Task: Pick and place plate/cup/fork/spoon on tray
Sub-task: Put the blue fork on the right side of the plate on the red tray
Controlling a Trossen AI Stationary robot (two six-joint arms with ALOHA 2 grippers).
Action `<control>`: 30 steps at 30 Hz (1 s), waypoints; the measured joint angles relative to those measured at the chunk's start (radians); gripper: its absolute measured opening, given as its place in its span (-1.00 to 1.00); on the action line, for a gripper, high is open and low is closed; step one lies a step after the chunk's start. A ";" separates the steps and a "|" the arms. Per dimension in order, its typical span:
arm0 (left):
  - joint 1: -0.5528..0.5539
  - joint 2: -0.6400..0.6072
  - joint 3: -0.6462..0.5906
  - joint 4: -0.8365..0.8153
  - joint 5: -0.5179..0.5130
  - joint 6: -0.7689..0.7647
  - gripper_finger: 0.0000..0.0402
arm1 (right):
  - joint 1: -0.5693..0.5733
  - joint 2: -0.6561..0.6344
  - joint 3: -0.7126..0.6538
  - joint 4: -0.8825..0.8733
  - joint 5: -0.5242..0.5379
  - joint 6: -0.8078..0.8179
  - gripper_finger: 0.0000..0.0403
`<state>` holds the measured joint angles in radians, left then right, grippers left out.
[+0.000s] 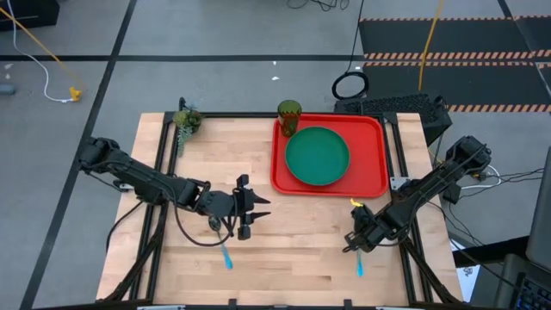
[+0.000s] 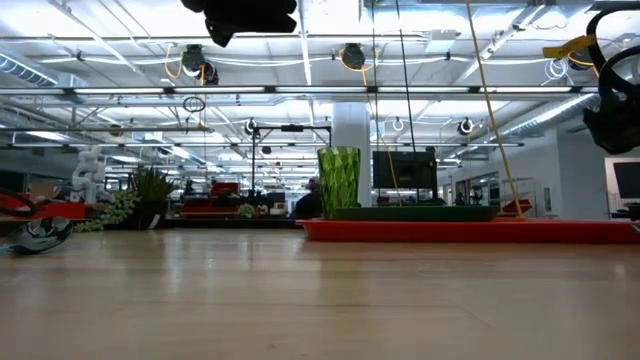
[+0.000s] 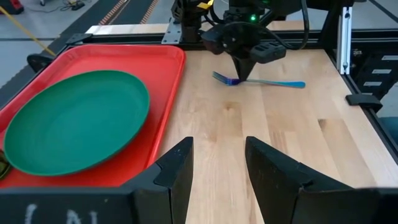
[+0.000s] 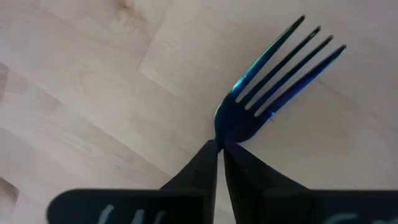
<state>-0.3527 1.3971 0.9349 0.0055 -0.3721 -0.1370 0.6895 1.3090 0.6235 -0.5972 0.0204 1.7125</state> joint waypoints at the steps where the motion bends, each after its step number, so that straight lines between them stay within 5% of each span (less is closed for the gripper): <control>1: 0.000 0.000 0.000 0.000 0.000 0.000 -0.26 | 0.000 0.000 0.000 0.001 0.000 -0.006 -0.84; 13: 0.000 0.000 0.000 0.024 0.000 -0.002 -0.26 | 0.000 0.001 -0.002 0.001 0.002 0.040 -0.27; 30: 0.000 0.000 0.000 0.026 0.000 0.007 -0.26 | 0.000 0.002 0.006 0.193 -0.022 0.056 -0.22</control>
<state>-0.3527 1.3968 0.9348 0.0316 -0.3725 -0.1295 0.6895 1.3106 0.6296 -0.4044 -0.0021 1.7683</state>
